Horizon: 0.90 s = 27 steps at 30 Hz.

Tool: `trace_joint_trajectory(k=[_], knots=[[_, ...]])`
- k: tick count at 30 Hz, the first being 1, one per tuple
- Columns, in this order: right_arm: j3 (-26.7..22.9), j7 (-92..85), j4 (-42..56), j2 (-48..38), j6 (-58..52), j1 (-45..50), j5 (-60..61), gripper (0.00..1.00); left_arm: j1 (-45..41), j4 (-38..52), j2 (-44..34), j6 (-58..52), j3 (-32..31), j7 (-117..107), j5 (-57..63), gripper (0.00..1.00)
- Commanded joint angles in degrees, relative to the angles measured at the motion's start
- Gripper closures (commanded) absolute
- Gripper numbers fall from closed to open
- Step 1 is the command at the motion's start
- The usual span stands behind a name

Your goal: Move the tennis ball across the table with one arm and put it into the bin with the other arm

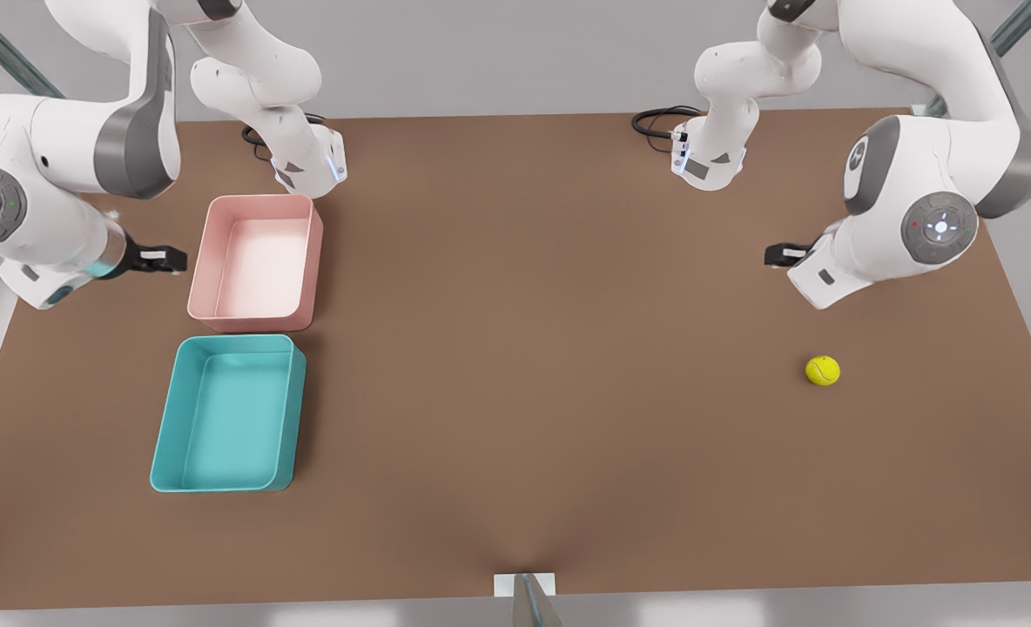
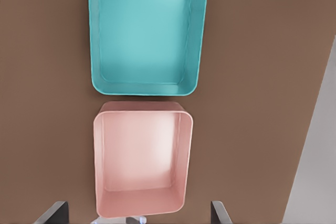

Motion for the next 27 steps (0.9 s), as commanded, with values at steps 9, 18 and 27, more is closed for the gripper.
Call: trace_joint_trajectory(k=[9, 18, 27], knots=[[-0.65, -3.05, -3.17, 0.72, 8.23, 0.19, -0.80, 0.00, 3.96, -1.84, 7.31, 22.33, 5.81, 45.25, 0.45, 0.79], [-0.73, -3.13, -3.35, 1.86, 8.50, 0.19, -0.62, 0.00, 10.99, -15.91, 18.40, 48.79, 11.53, 116.57, 1.15, 0.79], [-1.17, -3.13, -3.08, 2.21, 8.06, 0.37, -0.71, 0.00, 13.01, -16.43, 22.00, 51.70, 14.51, 118.42, 1.33, 0.79]])
